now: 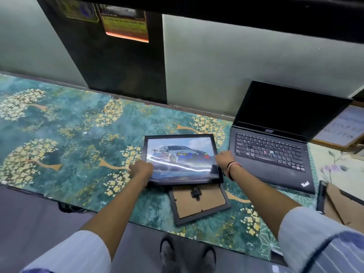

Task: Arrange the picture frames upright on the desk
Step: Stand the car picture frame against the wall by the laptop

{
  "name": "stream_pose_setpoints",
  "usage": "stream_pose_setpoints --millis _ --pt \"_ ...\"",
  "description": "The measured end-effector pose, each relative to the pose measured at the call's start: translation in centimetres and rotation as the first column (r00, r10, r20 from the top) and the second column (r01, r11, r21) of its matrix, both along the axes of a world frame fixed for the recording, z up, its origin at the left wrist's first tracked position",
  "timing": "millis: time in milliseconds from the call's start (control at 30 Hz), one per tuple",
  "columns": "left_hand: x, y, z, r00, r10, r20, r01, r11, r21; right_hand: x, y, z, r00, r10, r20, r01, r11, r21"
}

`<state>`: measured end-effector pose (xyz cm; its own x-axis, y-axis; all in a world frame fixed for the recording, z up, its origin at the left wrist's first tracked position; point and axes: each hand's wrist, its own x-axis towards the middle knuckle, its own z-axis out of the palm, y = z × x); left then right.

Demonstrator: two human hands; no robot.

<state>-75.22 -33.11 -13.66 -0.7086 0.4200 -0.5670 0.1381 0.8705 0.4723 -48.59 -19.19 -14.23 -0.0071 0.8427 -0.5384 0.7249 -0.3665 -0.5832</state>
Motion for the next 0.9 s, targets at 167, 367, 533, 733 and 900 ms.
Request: stream_pose_setpoints --millis 167,367,533,733,900 --pt "-0.8 1.5 -0.6 0.998 0.048 0.043 -0.05 0.998 0.042 -0.2 1.2 -0.6 0.999 -0.032 -0.013 0.031 0.996 -0.087" --pt "-3.2 7.0 1.8 0.998 -0.04 -0.048 0.05 0.968 0.244 -0.6 6.6 0.9 0.865 -0.257 -0.431 0.29 0.957 0.011" --pt "-4.8 13.7 3.7 0.996 -0.043 -0.084 0.075 0.903 0.423 -1.5 12.2 2.8 0.767 -0.198 -0.61 0.298 0.952 0.067" --pt "-5.7 18.0 4.1 0.989 0.007 -0.144 0.076 0.825 0.559 -2.9 14.4 2.6 0.793 -0.181 -0.582 0.312 0.941 0.132" --pt "-5.8 19.7 3.0 0.982 -0.035 -0.188 0.143 0.787 0.6 -2.6 16.1 1.0 0.785 -0.211 -0.583 0.353 0.925 0.142"
